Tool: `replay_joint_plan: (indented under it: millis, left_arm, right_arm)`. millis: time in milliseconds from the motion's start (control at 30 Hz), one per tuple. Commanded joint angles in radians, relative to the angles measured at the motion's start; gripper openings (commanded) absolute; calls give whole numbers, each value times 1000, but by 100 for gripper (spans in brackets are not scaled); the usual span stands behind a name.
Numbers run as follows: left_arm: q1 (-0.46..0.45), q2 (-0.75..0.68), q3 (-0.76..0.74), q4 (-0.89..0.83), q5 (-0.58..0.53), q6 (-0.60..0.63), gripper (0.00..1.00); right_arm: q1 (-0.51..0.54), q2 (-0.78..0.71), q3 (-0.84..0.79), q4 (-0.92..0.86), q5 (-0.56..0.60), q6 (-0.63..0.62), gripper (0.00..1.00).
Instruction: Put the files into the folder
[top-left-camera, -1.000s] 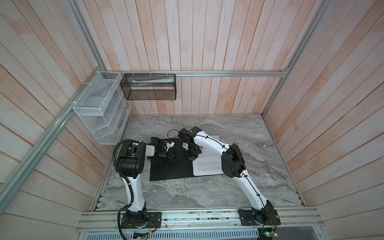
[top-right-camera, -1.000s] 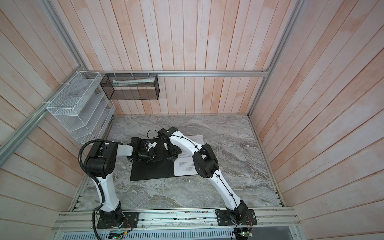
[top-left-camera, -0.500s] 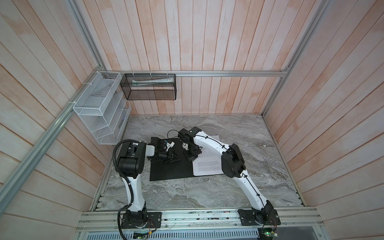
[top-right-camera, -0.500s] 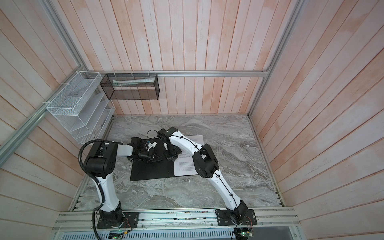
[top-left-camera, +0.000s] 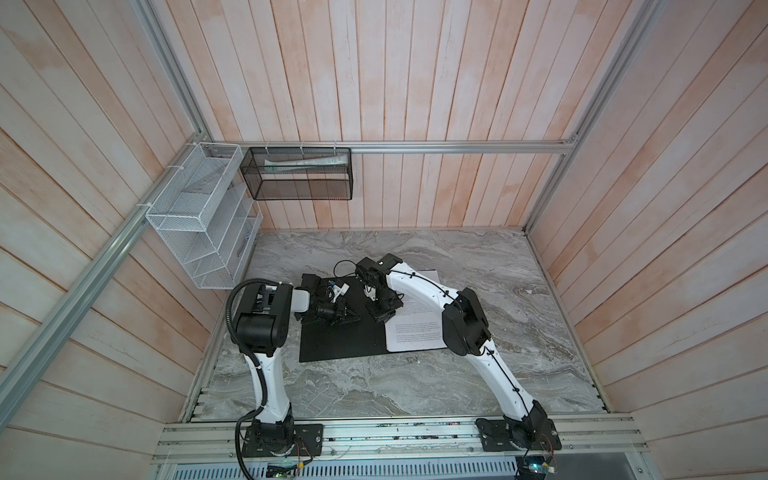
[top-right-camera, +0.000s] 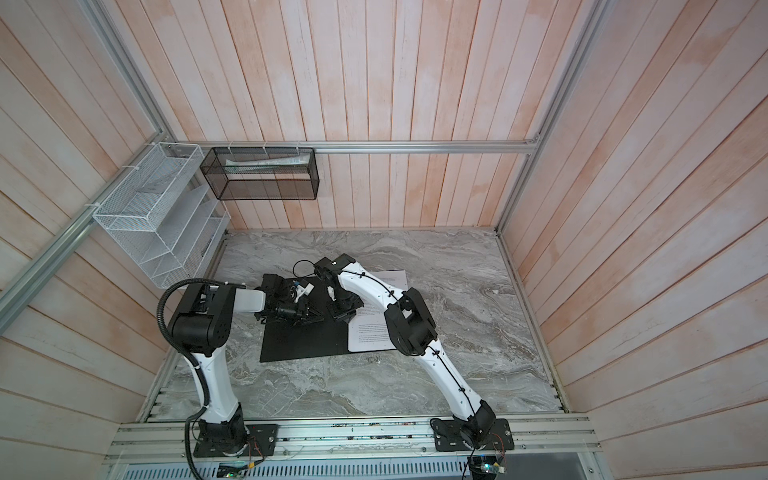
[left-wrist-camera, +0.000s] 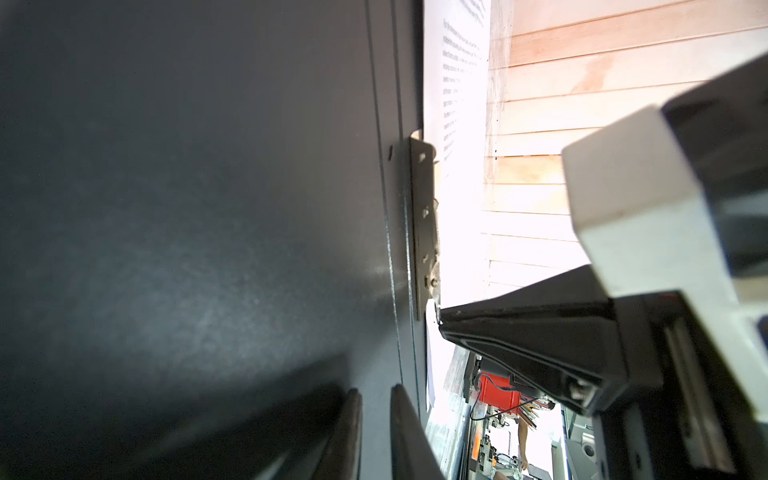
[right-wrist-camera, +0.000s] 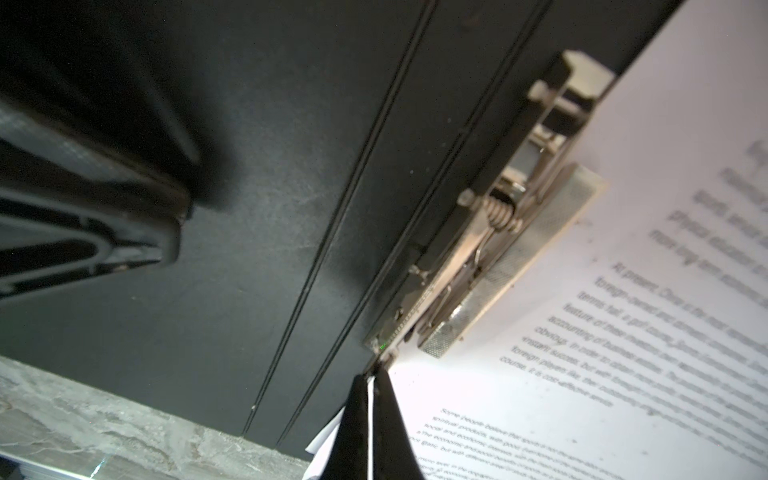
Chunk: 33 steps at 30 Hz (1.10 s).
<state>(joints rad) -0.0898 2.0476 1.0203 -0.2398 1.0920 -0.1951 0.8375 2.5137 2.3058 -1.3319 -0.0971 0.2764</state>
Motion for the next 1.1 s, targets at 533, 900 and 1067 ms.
replay_joint_plan:
  millis: [533, 900, 1067]
  left_arm:
    - [3, 80, 3, -30, -90, 14, 17]
    - [2, 77, 3, -29, -91, 13, 17]
    - [1, 79, 3, -30, -93, 14, 17]
  right_arm:
    - [-21, 83, 6, -59, 158, 16, 0]
    - [-23, 71, 42, -59, 161, 21, 0]
    - [-26, 80, 4, -60, 180, 20, 0]
